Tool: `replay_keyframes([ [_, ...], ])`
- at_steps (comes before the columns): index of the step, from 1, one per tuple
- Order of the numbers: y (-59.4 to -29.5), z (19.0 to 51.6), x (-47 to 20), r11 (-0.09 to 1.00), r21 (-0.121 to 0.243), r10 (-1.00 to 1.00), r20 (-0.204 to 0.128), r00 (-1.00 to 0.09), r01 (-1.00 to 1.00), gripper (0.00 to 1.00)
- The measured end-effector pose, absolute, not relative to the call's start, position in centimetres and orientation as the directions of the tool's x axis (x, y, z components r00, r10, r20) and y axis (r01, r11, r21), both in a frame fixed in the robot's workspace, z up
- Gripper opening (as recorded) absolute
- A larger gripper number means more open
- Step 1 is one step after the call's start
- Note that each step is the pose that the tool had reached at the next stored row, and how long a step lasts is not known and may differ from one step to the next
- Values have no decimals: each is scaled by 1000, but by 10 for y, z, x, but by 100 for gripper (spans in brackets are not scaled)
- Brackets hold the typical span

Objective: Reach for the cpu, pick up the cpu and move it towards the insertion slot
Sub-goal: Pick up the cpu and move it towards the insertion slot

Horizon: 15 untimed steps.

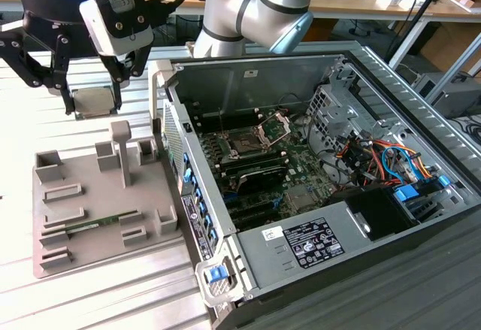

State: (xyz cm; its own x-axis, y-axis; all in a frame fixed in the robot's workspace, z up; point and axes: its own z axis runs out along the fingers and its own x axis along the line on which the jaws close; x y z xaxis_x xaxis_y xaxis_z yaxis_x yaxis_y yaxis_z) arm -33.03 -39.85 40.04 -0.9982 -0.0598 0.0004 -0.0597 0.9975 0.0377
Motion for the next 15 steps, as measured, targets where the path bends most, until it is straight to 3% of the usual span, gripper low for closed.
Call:
replay_keyframes([
  [15, -399, 400, -317, 998, 37, -60, 1, -998, -60, 55],
])
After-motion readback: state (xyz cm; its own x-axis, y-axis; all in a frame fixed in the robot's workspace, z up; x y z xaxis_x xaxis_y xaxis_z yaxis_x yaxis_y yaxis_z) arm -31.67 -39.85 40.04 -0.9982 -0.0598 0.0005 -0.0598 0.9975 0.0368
